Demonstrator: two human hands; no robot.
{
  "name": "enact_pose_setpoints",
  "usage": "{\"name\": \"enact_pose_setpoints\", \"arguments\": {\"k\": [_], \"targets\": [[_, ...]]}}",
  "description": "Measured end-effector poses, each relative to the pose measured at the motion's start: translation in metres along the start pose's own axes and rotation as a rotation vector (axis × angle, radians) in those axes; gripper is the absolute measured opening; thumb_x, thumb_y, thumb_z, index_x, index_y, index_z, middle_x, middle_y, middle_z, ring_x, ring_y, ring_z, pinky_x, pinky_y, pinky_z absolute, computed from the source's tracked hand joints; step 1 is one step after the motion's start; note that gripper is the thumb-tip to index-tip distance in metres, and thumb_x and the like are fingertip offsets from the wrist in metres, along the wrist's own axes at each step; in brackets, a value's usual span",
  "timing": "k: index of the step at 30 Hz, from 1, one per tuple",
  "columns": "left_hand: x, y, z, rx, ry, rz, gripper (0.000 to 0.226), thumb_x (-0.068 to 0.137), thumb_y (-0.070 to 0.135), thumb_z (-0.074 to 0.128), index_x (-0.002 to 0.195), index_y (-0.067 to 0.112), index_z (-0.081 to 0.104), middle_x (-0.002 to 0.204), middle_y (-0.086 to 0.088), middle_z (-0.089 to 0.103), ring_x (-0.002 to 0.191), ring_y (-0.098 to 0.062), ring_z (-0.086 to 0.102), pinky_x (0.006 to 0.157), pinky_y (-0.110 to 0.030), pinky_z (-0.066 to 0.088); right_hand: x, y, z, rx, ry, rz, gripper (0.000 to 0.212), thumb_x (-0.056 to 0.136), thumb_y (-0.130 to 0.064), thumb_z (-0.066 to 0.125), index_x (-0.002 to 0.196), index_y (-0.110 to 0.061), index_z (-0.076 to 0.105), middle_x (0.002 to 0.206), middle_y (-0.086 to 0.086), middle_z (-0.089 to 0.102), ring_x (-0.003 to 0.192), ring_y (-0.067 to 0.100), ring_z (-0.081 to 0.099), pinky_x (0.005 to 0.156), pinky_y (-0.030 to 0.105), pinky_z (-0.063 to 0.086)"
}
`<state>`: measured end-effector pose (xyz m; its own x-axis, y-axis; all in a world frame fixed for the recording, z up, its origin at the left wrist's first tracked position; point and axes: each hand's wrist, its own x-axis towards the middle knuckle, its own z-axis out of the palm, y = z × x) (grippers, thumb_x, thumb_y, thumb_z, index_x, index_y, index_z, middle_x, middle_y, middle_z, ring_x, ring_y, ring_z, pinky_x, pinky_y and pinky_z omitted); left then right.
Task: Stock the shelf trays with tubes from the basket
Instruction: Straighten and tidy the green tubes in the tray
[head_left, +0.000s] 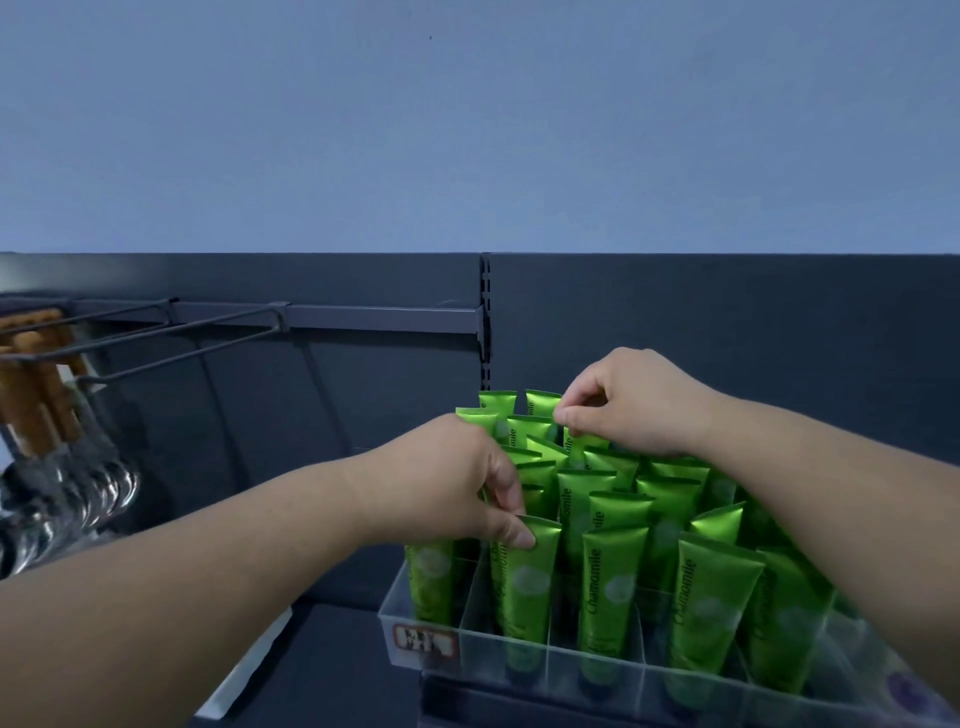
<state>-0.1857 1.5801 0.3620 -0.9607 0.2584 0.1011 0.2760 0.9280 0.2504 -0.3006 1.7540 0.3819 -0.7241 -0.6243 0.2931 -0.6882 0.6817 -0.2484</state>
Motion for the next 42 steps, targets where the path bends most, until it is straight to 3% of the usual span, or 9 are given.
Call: {"name": "enact_pose_setpoints", "arguments": {"k": [5, 12, 18, 21, 24, 27, 33, 36, 42], "targets": [[-0.004, -0.002, -0.006, -0.019, 0.024, -0.054, 0.021, 0.074, 0.048, 0.075, 0.078, 0.027, 0.073, 0.079, 0.012, 0.069, 0.072, 0.000, 0.061, 0.065, -0.017, 0.049, 0.001, 0.001, 0.002, 0.000, -0.008, -0.022, 0.016, 0.090, -0.039, 0.062, 0.089, -0.030, 0.076, 0.072, -0.024, 0.061, 0.074, -0.003, 0.061, 0.058, 0.007, 0.038], [-0.004, -0.006, -0.007, 0.023, -0.005, -0.091, 0.022, 0.071, 0.048, 0.076, 0.082, 0.030, 0.074, 0.079, 0.015, 0.067, 0.070, 0.005, 0.057, 0.058, -0.006, 0.039, 0.003, 0.004, -0.001, 0.016, 0.013, 0.009, 0.018, 0.093, -0.032, 0.057, 0.089, -0.027, 0.074, 0.077, -0.017, 0.069, 0.042, -0.008, 0.052, 0.052, 0.009, 0.038], [-0.004, -0.009, -0.016, -0.048, -0.047, -0.068, 0.024, 0.064, 0.049, 0.081, 0.082, 0.035, 0.073, 0.075, 0.024, 0.065, 0.073, 0.007, 0.057, 0.058, -0.005, 0.039, 0.008, 0.001, -0.002, -0.020, -0.018, 0.030, 0.014, 0.090, -0.032, 0.063, 0.090, -0.028, 0.076, 0.073, -0.020, 0.063, 0.063, 0.002, 0.062, 0.053, 0.007, 0.037], [-0.005, -0.010, -0.021, -0.122, -0.063, -0.059, 0.025, 0.061, 0.051, 0.080, 0.080, 0.036, 0.073, 0.076, 0.020, 0.067, 0.070, 0.007, 0.057, 0.060, -0.007, 0.039, 0.011, -0.003, -0.001, -0.029, -0.024, 0.028, 0.014, 0.089, -0.031, 0.063, 0.087, -0.027, 0.076, 0.071, -0.021, 0.063, 0.055, -0.002, 0.059, 0.051, 0.005, 0.037], [-0.001, -0.015, -0.027, -0.217, 0.059, -0.076, 0.019, 0.065, 0.049, 0.077, 0.075, 0.033, 0.074, 0.060, 0.024, 0.062, 0.058, 0.009, 0.054, 0.056, -0.005, 0.037, 0.016, -0.003, -0.006, -0.049, 0.057, 0.061, 0.018, 0.091, -0.026, 0.059, 0.087, -0.020, 0.076, 0.077, -0.015, 0.070, 0.076, 0.009, 0.067, 0.063, 0.014, 0.047], [0.013, -0.032, -0.031, -0.148, 0.243, -0.148, 0.016, 0.074, 0.046, 0.074, 0.080, 0.031, 0.075, 0.053, 0.025, 0.059, 0.054, 0.012, 0.053, 0.052, -0.003, 0.035, 0.018, -0.001, -0.016, 0.014, 0.137, 0.129, 0.018, 0.090, -0.024, 0.059, 0.086, -0.022, 0.076, 0.073, -0.020, 0.068, 0.080, 0.012, 0.068, 0.064, 0.013, 0.045], [0.043, -0.039, -0.020, 0.130, 0.137, -0.075, 0.019, 0.086, 0.040, 0.065, 0.104, 0.036, 0.072, 0.084, 0.022, 0.065, 0.067, 0.006, 0.049, 0.058, -0.006, 0.032, 0.017, -0.020, -0.002, -0.133, -0.125, 0.134, 0.013, 0.084, -0.036, 0.070, 0.084, -0.025, 0.076, 0.081, -0.011, 0.071, 0.069, 0.004, 0.061, 0.073, 0.024, 0.050], [0.053, -0.038, -0.013, 0.188, 0.084, -0.033, 0.021, 0.088, 0.038, 0.063, 0.106, 0.032, 0.072, 0.100, 0.013, 0.070, 0.076, 0.002, 0.049, 0.070, -0.015, 0.037, 0.018, -0.028, 0.007, -0.232, -0.193, 0.140, 0.014, 0.082, -0.037, 0.072, 0.086, -0.024, 0.075, 0.091, -0.009, 0.072, 0.088, 0.012, 0.064, 0.084, 0.030, 0.053], [0.060, -0.044, -0.007, 0.098, 0.097, -0.016, 0.013, 0.085, 0.035, 0.068, 0.091, 0.025, 0.075, 0.078, 0.012, 0.067, 0.071, 0.000, 0.056, 0.074, -0.017, 0.044, 0.019, -0.035, 0.017, -0.339, -0.145, 0.175, 0.013, 0.083, -0.028, 0.061, 0.087, -0.020, 0.071, 0.091, -0.003, 0.069, 0.089, 0.020, 0.063, 0.077, 0.036, 0.057]]}}
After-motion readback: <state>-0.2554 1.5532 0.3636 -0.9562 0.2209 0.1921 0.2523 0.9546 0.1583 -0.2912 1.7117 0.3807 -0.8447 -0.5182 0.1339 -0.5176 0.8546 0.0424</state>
